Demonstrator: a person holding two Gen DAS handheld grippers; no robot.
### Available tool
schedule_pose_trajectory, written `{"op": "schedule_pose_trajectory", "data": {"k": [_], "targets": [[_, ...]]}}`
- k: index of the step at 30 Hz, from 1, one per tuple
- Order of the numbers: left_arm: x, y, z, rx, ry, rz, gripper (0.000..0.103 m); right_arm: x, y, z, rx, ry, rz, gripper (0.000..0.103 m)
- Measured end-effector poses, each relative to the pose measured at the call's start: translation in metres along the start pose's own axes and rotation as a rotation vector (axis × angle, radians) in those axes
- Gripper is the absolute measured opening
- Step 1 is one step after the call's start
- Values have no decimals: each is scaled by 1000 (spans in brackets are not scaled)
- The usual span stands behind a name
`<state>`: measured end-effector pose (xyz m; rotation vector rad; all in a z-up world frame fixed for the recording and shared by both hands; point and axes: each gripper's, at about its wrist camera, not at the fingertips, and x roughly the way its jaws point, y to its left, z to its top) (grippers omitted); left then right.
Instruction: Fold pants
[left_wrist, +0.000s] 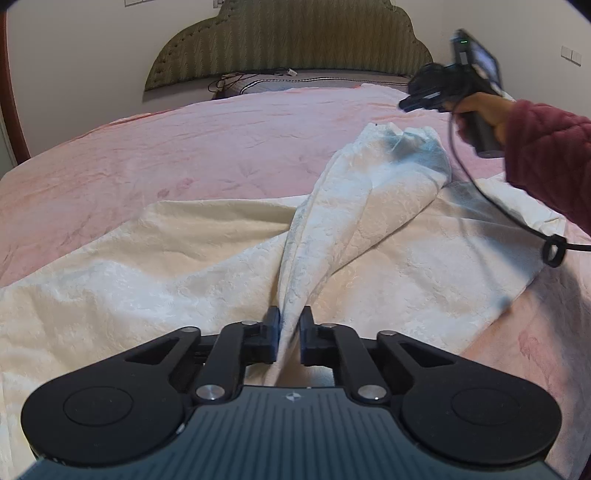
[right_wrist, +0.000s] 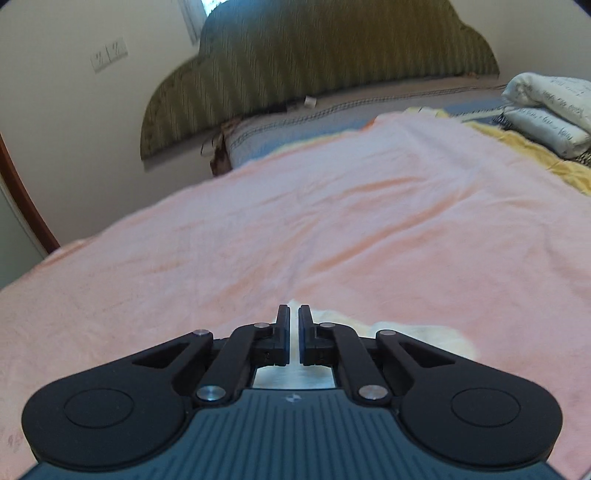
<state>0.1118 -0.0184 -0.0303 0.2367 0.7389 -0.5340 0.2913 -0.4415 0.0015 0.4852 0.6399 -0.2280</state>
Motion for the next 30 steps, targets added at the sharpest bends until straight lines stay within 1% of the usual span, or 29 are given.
{"op": "schedule_pose_trajectory", "data": {"k": [1, 2, 5, 7, 8, 9, 10, 11, 12, 13, 15, 16, 17, 18, 19, 20, 21, 22, 23, 27, 30], "targets": [[0, -3, -1, 17, -2, -1, 7, -12, -10, 1, 22, -15, 17, 4], [0, -5, -2, 34, 0, 3, 7, -19, -18, 2, 28, -7, 23, 4], [4, -8, -4, 44, 11, 10, 9, -25, -26, 5, 40, 55, 55, 6], [6, -7, -3, 35, 18, 8, 11, -17, -15, 5, 44, 93, 59, 14], [6, -6, -3, 28, 19, 6, 13, -8, -7, 5, 40, 117, 64, 25], [6, -5, -3, 20, 19, 3, 15, 4, 5, 3, 32, 144, 69, 43], [7, -4, -3, 10, 21, -3, 19, 16, 17, 0, 17, 164, 57, 51], [8, -3, -3, 2, 23, -7, 19, 28, 28, -4, -3, 175, 28, 64], [8, -3, -3, -4, 24, -9, 20, 41, 38, -7, -18, 186, -14, 67], [9, -2, -4, -9, 23, -9, 20, 53, 46, -10, -32, 204, -50, 67], [10, -2, -4, -12, 18, -10, 20, 74, 60, -20, -88, 240, -86, 69], [10, -2, -4, -12, 15, -11, 21, 78, 70, -25, -166, 221, -110, 68], [11, -1, -5, -15, 13, -14, 21, 83, 81, -30, -269, 221, -141, 65], [11, 0, -5, -23, 11, -19, 21, 83, 88, -34, -343, 208, -148, 52], [11, 2, -5, -32, 8, -22, 21, 82, 89, -32, -340, 206, -140, 39], [11, 3, -6, -42, 6, -26, 21, 79, 86, -29, -329, 197, -147, 17], [10, 4, -6, -49, 3, -28, 21, 76, 80, -27, -308, 193, -132, 12], [9, 5, -6, -52, -1, -26, 13, 71, 73, -26, -274, 181, -110, 10], [8, 5, -6, -51, -5, -22, 10, 62, 67, -25, -240, 152, -89, 9], [4, 2, -7, -31, -13, -18, 7, 12, 36, -18, -137, 20, -8, 6], [-1, -5, -10, 10, -32, -16, 6, -41, -7, -17, 6, -75, 66, 6]]}}
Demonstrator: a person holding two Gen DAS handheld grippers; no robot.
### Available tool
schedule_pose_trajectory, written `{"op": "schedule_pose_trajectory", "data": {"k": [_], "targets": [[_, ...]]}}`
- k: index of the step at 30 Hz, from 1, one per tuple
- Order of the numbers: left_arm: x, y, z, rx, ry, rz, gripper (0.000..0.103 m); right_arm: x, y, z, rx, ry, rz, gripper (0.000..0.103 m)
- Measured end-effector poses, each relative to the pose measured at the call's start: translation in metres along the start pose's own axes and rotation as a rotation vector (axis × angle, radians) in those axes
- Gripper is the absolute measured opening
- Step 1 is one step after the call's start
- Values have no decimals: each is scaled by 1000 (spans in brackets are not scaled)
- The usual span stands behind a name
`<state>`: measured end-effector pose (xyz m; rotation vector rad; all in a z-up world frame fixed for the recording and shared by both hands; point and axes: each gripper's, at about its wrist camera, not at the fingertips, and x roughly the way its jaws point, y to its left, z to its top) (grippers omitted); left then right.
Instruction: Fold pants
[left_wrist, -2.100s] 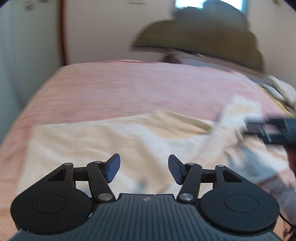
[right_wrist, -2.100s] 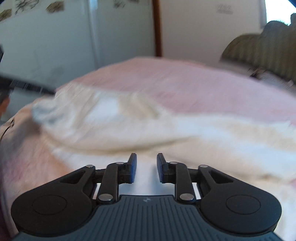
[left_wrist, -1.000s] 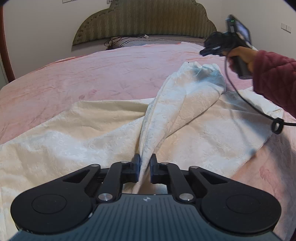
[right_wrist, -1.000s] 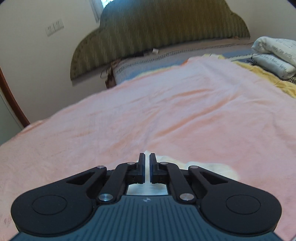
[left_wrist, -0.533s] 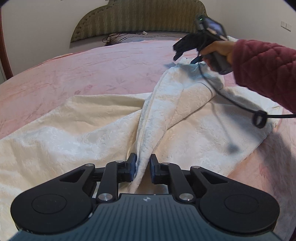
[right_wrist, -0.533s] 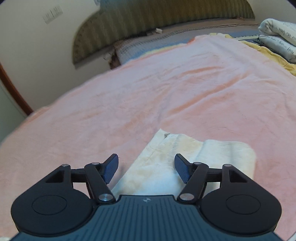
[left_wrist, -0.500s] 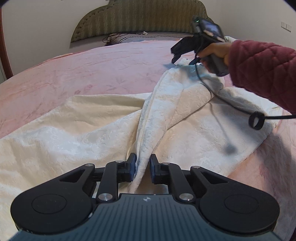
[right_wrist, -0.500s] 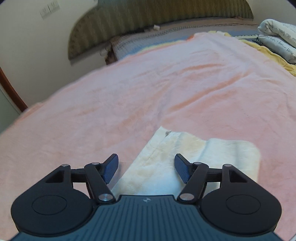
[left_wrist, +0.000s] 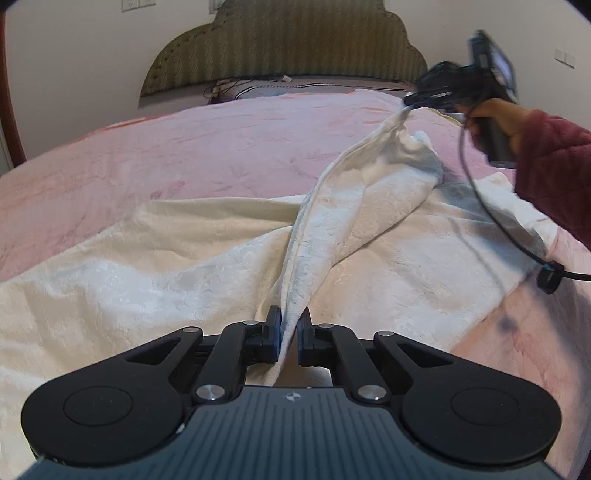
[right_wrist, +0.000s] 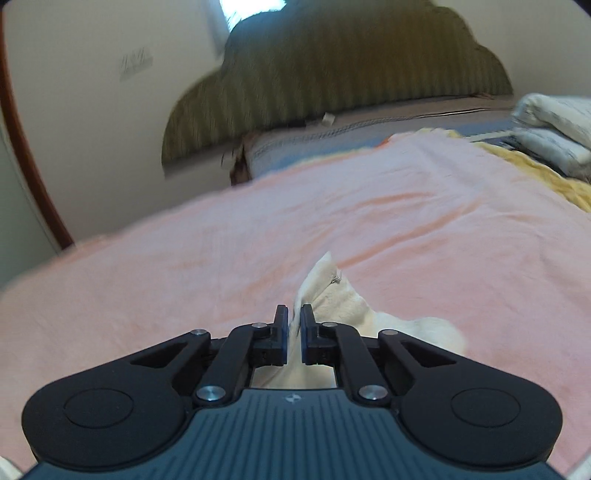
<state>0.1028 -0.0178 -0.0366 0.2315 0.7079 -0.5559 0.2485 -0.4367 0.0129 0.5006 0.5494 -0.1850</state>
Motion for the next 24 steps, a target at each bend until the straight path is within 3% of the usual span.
{"op": "schedule_pose_trajectory", "data": {"k": [3, 6, 11, 13, 15, 17, 19, 21, 24], "targets": [[-2, -2, -4, 25, 4, -14, 6, -61, -43, -7, 112, -72, 37, 5], [1, -3, -6, 46, 15, -11, 6, -104, -80, -25, 177, -76, 29, 5], [8, -7, -4, 66, 33, 13, 7, -99, -122, -52, 370, 28, 76, 7], [8, -7, -4, 59, 38, 16, 9, -84, -131, -62, 480, 56, 96, 14], [8, -8, -4, 57, 41, 21, 19, -71, -134, -74, 594, 83, 166, 47], [8, -9, -4, 58, 42, 25, 19, -61, -124, -82, 618, 100, 191, 68], [10, -9, -3, 57, 43, 28, 19, -52, -113, -85, 586, 107, 171, 68], [11, -10, -3, 58, 43, 33, 20, -39, -108, -91, 617, 136, 205, 67], [12, -9, -3, 52, 44, 36, 21, -30, -101, -88, 611, 107, 172, 66]]}}
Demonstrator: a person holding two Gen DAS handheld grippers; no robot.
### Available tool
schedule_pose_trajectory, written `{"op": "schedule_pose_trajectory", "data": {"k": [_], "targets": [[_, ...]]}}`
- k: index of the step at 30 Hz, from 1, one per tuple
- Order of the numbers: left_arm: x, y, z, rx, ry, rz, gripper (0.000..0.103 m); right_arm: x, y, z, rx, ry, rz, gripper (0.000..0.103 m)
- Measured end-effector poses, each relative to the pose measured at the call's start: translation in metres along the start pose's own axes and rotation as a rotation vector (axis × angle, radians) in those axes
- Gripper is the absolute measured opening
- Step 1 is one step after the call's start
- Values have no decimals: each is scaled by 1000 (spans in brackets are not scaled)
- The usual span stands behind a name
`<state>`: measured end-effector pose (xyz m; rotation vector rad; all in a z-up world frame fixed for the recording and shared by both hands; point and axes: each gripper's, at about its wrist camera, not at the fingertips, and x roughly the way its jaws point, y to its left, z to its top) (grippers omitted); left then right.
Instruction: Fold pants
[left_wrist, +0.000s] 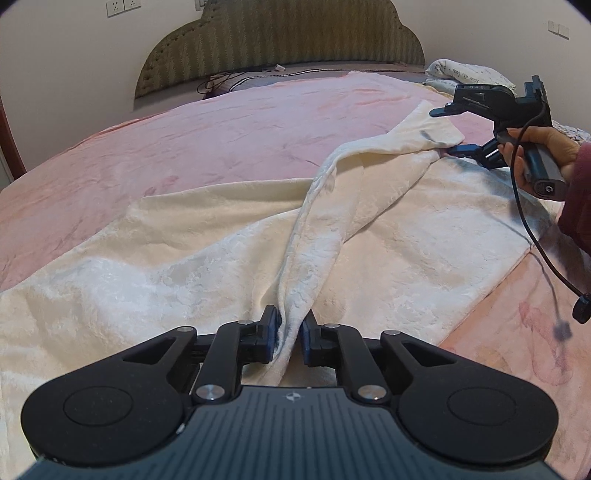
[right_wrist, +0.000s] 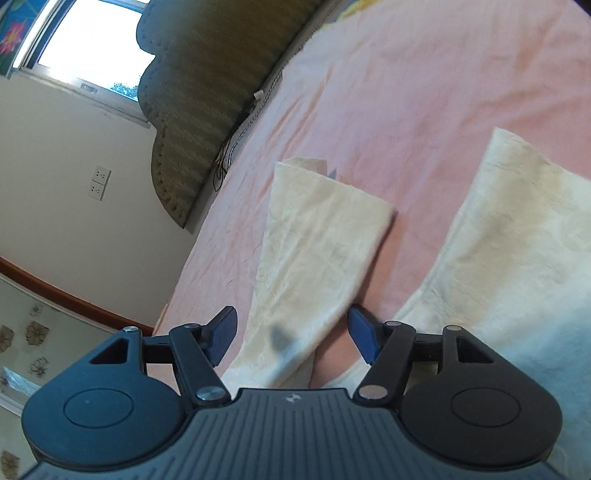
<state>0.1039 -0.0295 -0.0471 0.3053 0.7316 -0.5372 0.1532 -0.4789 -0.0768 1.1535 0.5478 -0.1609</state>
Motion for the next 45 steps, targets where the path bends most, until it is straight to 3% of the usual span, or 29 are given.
{"op": "schedule_pose_trajectory", "data": {"k": [3, 6, 7, 10, 14, 16, 18, 19, 21, 23, 26, 31, 34, 37, 39, 40, 42, 45], "targets": [[1, 2, 1, -9, 3, 2, 23, -4, -8, 5, 83, -132, 66, 67], [3, 2, 1, -8, 4, 2, 24, -8, -17, 9, 128, -210, 169, 68], [3, 1, 0, -5, 5, 6, 25, -5, -16, 11, 114, -192, 203, 68], [5, 0, 1, 2, 4, 14, 25, 13, -10, 17, 77, -106, 187, 68], [4, -1, 0, 5, 5, 17, 26, 34, -8, 23, 72, -90, 161, 67], [5, -2, 1, 4, 6, 19, 26, 42, -10, 27, 78, -103, 164, 60], [5, -2, 2, 7, -2, 21, 27, 49, -10, 32, 63, -89, 133, 15], [5, -3, 2, 9, -8, 25, 27, 52, -10, 33, 60, -85, 106, 8], [6, -5, 2, 20, -11, 35, 27, 48, -11, 33, 50, -87, 99, 6], [5, -9, 2, 41, -11, 57, 14, 32, -6, 33, 16, -104, 115, 5], [0, -16, 2, 79, -29, 101, 5, 1, 3, 35, -14, -127, 165, 5], [-4, -22, 3, 92, -56, 149, 4, -43, 25, 51, -46, -144, 235, 5], [-10, -6, 15, -15, -104, 229, 7, -41, 54, 64, -69, -98, 247, 5], [-37, 8, 25, -158, -249, 339, 8, -68, 97, 63, -164, -174, 432, 5], [-54, 4, 25, -148, -330, 387, 8, -108, 115, 51, -261, -280, 578, 5], [-56, 0, 24, -104, -328, 382, 8, -126, 113, 45, -280, -319, 610, 5], [-49, -12, 16, 0, -263, 347, 8, -151, 91, 35, -272, -350, 563, 5], [-28, -29, -5, 106, -132, 245, 9, -163, 34, 18, -241, -305, 257, 5]]}}
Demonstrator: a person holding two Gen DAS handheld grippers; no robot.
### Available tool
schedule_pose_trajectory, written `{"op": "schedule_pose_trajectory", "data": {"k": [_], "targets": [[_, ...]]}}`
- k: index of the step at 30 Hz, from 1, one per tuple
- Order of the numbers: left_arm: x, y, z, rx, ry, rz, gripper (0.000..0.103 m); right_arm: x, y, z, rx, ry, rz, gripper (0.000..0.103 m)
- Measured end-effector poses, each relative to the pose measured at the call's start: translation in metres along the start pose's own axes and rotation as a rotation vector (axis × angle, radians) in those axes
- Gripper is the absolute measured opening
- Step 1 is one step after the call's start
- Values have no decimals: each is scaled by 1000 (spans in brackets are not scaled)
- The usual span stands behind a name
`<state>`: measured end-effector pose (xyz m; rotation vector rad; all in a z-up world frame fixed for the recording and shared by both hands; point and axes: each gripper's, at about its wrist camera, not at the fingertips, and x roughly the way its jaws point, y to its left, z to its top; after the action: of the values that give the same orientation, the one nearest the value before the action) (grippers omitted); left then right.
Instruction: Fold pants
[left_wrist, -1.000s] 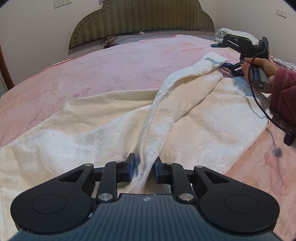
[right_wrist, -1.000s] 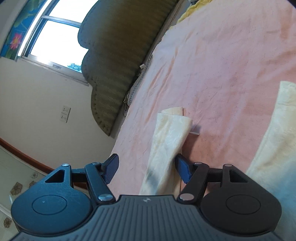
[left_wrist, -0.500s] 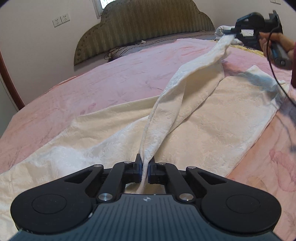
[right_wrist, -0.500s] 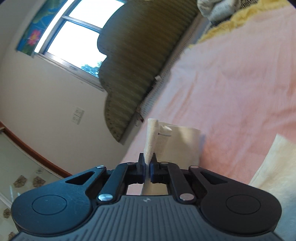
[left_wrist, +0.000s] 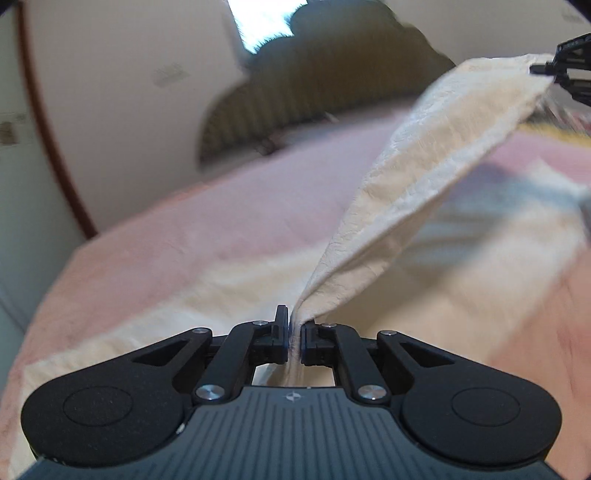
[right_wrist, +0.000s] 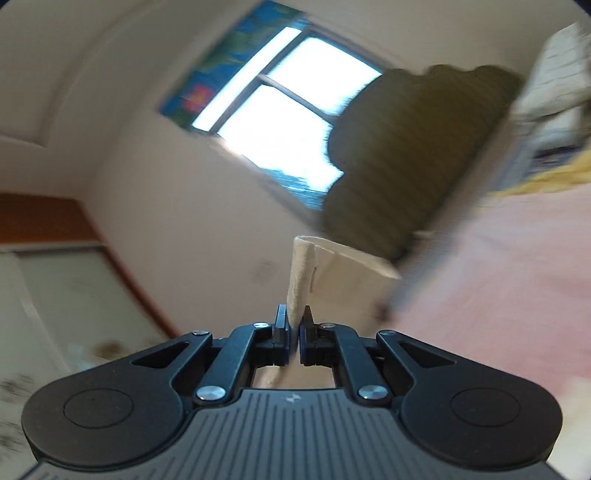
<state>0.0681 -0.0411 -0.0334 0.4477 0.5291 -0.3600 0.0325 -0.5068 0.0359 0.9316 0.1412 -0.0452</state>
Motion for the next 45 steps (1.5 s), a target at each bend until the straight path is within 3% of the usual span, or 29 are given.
{"op": "schedule_pose_trajectory", "data": {"k": [2, 5, 9, 12, 16, 18, 21, 24, 27, 29, 30, 31, 33, 34, 36, 40, 41, 45], "targets": [[1, -10, -8, 30, 18, -42, 9, -17, -41, -19, 94, 56, -135, 5], [-2, -17, -10, 62, -3, -36, 9, -40, -81, -44, 186, 84, -240, 5], [-9, -11, -7, 39, -5, -53, 9, -63, -91, -52, 217, 80, -237, 5], [-14, -14, -9, 63, 4, -89, 9, -72, -81, -48, 166, 83, -237, 5], [4, -23, -18, 102, 71, -116, 11, -66, -90, -55, 82, 162, -337, 6], [3, -28, -19, 143, 57, -100, 11, -65, -99, -62, 106, 176, -380, 6], [1, -21, -18, 124, 55, -124, 12, -69, -107, -65, 141, 177, -392, 8], [-3, -17, -18, 118, 60, -149, 23, -82, -99, -58, 126, 116, -477, 17], [-15, -18, -18, 134, 32, -163, 32, -94, -68, -52, -44, -20, -630, 25], [-22, -18, -15, 139, 21, -178, 44, -88, -38, -59, -204, 13, -529, 25], [-25, -18, -14, 139, 15, -189, 45, -79, -22, -66, -284, 80, -456, 28], [-29, -18, -13, 140, 6, -202, 46, -68, -8, -75, -350, 175, -384, 32], [-37, -18, -12, 142, -8, -216, 48, -39, 11, -103, -436, 420, -234, 50], [-41, -17, -11, 141, -15, -222, 51, -29, 15, -117, -469, 495, -199, 50], [-48, -13, -12, 127, -26, -233, 54, -8, 18, -141, -559, 590, -236, 50], [-57, 7, -16, 64, -25, -194, 59, -6, 27, -147, -610, 519, -338, 52], [-57, 15, -18, 32, -21, -175, 61, -8, 38, -150, -637, 497, -317, 53], [-48, 45, -26, -116, 36, -75, 61, 0, 102, -192, -764, 614, -26, 56]]}}
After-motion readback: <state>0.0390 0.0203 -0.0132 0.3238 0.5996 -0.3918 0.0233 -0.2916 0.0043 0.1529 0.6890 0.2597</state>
